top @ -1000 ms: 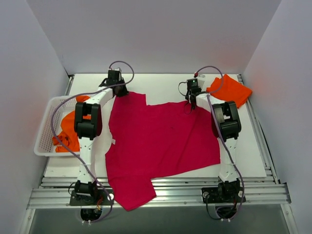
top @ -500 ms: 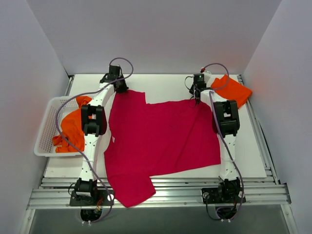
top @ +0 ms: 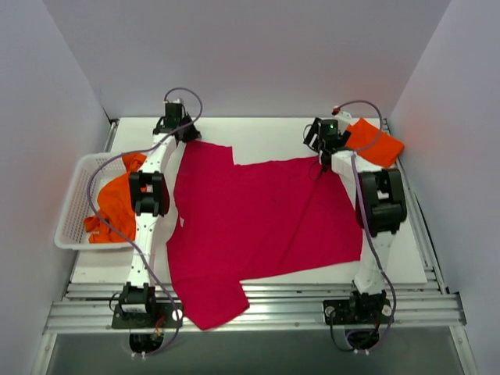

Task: Fold and stack the t-shirts
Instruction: Flatten out the tshirt

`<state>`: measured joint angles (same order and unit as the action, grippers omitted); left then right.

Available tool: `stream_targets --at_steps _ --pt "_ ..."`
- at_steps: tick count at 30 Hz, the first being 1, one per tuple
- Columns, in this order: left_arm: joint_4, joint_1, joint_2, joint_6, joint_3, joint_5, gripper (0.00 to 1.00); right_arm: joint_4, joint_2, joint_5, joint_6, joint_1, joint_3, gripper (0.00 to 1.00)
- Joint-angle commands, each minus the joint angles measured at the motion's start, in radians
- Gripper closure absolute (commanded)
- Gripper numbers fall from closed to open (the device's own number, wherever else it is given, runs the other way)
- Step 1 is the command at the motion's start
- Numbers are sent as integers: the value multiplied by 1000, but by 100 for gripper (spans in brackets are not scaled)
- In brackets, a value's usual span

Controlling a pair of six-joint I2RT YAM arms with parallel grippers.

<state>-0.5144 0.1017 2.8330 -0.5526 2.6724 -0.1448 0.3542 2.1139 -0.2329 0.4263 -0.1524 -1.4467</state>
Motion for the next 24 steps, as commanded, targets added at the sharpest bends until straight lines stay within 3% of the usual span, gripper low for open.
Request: stream_targets --at_steps 1,3,4,6,8,11,15,17,18,20,21,22,24 --pt "219 -8 -19 -41 -11 -100 90 172 -234 -92 -37 -12 118 23" --pt "324 -2 -97 -44 -165 -95 72 187 -316 -115 -46 -27 164 23" --pt "435 1 -191 -46 -222 -72 44 199 -340 -121 -58 -35 199 23" --pt "552 7 -280 -20 -307 -41 22 200 -392 -132 -69 -52 223 23" --pt "585 12 -392 2 -371 -26 8 190 -416 -140 -78 -75 238 23" --pt "527 15 -521 23 -405 -33 7 163 -451 -154 -75 -98 264 23" --pt "361 46 -684 71 -561 32 23 173 -517 -160 -66 -121 333 23" --pt "363 64 -776 79 -745 85 33 166 -537 -157 -51 -127 354 23" --pt "375 81 -802 85 -805 115 49 154 -557 -154 -44 -127 371 24" --pt "381 93 -853 77 -909 122 68 143 -578 -154 -35 -131 391 24" --pt "379 105 -862 69 -990 122 89 137 -604 -152 -32 -136 411 24" --pt "375 111 -871 63 -1026 132 97 135 -618 -154 -29 -139 423 24" --pt "376 128 -871 53 -1113 136 98 128 -658 -155 -24 -145 454 24"
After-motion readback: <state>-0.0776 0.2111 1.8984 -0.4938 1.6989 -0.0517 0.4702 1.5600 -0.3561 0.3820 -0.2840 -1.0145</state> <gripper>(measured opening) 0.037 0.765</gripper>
